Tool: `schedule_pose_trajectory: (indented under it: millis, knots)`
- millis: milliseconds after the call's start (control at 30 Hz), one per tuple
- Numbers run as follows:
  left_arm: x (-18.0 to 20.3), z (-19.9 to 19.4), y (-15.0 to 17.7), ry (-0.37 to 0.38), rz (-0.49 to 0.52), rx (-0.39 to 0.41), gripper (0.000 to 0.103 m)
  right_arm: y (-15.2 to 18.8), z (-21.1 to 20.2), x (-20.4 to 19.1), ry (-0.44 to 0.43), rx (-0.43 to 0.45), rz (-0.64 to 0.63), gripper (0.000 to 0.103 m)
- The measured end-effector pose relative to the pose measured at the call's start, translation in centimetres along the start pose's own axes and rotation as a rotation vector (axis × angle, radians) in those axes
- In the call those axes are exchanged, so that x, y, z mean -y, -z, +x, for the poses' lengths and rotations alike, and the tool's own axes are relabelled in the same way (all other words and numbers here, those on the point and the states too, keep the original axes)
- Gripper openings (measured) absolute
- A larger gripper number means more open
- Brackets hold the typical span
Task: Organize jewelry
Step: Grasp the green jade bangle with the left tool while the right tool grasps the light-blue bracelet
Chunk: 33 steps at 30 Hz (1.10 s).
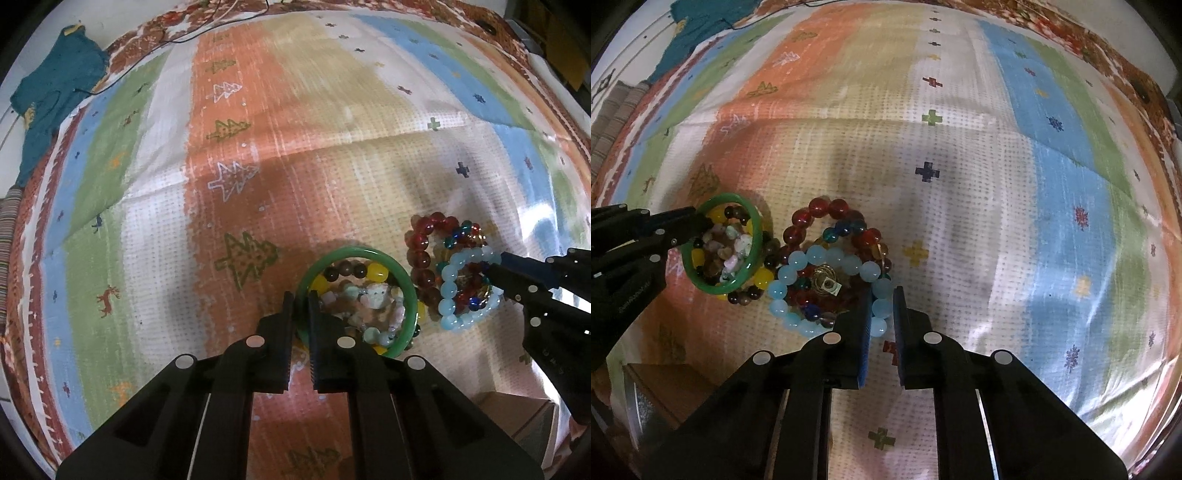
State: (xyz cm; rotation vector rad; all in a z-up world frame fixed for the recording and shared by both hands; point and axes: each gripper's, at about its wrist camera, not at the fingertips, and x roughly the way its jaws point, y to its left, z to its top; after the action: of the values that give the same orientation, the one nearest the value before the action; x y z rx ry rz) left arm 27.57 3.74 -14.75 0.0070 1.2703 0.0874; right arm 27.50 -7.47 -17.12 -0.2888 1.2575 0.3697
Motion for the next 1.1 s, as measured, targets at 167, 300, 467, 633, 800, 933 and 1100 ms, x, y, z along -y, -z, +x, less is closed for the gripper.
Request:
schedule_pose_trajectory:
  millis: [167,300,467,633,800,933,1100]
  knots:
    - [0.4,-0.6,0.1,0.001,0.001,0.012,0.007,0.1,0.0,0.1,-0.003,0.009,-0.007,0.012]
    - [0.2,-1.1,0.2,0.000,-0.004,0.018,0.007,0.3,-0.8,-0.1,-0.012,0.028,-0.014,0.012]
    - [-0.5,-2.7,0.6,0.011,-0.040,0.041,0.007,0.3,-2.2,-0.6,-0.019,0.064,-0.019,0.012]
    - [-0.6,-4.8,0.8,0.025,-0.064,0.081,0.007,0.3,-4.1,-1.2,-0.030,0.116,-0.031,0.012]
    - [-0.8,-6.2,1.4,0.026,-0.070,0.114,0.007,0.5,-5.6,-1.8,-0.010,0.164,-0.043,0.012]
    - [-1.1,-7.2,1.7,0.026,-0.080,0.134,0.007,0.9,-7.1,-2.1,-0.028,0.211,-0.040,0.012]
    - [-1.2,-8.8,2.2,0.038,-0.100,0.168,0.007,1.2,-9.0,-2.2,-0.035,0.272,-0.030,0.012]
